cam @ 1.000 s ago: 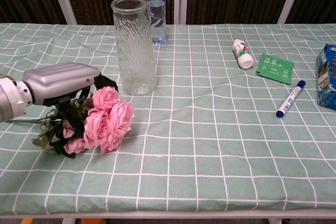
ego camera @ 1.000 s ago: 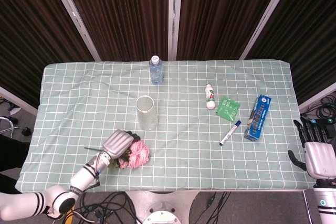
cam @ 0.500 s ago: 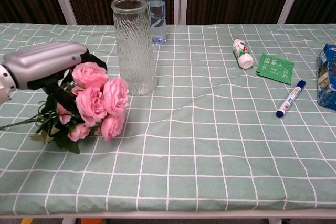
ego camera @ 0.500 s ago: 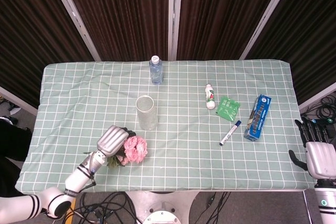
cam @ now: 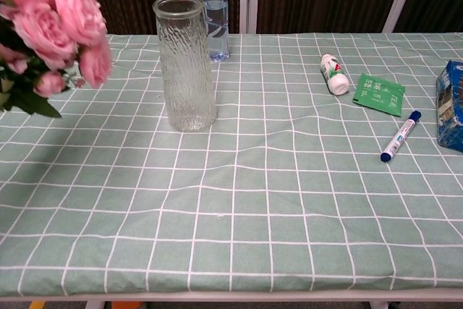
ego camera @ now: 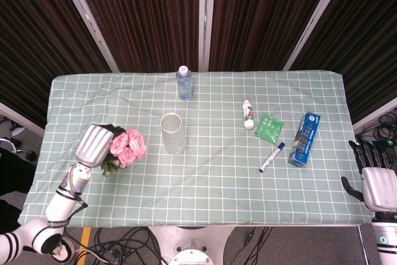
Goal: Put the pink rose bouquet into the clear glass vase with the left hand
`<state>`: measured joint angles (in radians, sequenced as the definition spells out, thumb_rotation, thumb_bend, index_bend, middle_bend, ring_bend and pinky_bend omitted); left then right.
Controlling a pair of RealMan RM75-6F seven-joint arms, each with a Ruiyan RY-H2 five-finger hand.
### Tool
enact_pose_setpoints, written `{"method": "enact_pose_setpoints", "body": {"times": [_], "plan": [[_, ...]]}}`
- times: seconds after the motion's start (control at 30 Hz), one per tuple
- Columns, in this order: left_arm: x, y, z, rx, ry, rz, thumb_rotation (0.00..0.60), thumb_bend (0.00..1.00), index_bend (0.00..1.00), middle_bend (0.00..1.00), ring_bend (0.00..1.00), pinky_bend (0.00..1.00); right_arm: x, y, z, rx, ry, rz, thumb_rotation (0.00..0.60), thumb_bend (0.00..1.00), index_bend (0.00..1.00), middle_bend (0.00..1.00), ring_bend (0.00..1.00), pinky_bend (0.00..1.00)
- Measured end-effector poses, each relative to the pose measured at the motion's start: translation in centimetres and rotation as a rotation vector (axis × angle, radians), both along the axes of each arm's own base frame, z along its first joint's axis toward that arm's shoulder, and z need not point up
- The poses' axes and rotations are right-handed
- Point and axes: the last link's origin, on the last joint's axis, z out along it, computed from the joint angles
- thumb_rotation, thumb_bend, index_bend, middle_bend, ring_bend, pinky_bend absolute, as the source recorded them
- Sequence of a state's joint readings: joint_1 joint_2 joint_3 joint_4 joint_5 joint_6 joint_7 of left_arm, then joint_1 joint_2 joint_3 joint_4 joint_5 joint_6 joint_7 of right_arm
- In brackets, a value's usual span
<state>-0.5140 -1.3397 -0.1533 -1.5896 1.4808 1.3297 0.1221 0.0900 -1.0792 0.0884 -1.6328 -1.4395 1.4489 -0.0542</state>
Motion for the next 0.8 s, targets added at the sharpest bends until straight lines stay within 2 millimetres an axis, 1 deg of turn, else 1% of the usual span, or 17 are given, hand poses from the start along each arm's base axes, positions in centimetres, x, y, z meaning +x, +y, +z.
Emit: {"method": "enact_pose_setpoints", "body": {"times": [0.2, 0.3, 0.4, 0.53, 0.7, 0.8], "plan": [[0.8, 1.6, 4.5, 0.241, -0.113, -0.027, 0.6, 0.17, 0.63, 0.64, 0.62, 0.78, 0.3, 0.0, -0.1, 0.005, 0.005, 0.008, 0.6, 0.22, 0.0, 0.0, 0.0, 0.0], [1.5, 2.5, 6.2, 0.338, -0.213, -0.057, 0.6, 0.17, 0.63, 0.64, 0.62, 0.78, 0.5, 0.1, -0.3, 0.013, 0.012, 0.014, 0.6, 0.22, 0.0, 0.0, 0.0, 0.0], [2.7, 3.5, 7.4, 0.419, -0.313, -0.106, 0.6, 0.17, 0.62, 0.64, 0.62, 0.78, 0.6, 0.1, -0.7, 0.026, 0.019, 0.018, 0.6, 0.22, 0.0, 0.0, 0.0, 0.0], [4.4, 4.6, 7.9, 0.457, -0.458, -0.155, 0.6, 0.17, 0.62, 0.64, 0.62, 0.78, 0.6, 0.1, -1.1, 0.037, 0.021, 0.019, 0.6, 0.22, 0.0, 0.0, 0.0, 0.0], [7.5, 5.7, 8.6, 0.493, -0.665, -0.212, 0.6, 0.17, 0.62, 0.63, 0.62, 0.78, 0.4, 0.1, -1.2, 0.037, 0.022, 0.014, 0.6, 0.22, 0.0, 0.0, 0.0, 0.0], [9.0, 6.0, 8.7, 0.496, -0.775, -0.221, 0.6, 0.17, 0.6, 0.62, 0.6, 0.76, 0.2, 0.2, -1.3, 0.038, 0.022, 0.008, 0.6, 0.22, 0.0, 0.0, 0.0, 0.0]]}}
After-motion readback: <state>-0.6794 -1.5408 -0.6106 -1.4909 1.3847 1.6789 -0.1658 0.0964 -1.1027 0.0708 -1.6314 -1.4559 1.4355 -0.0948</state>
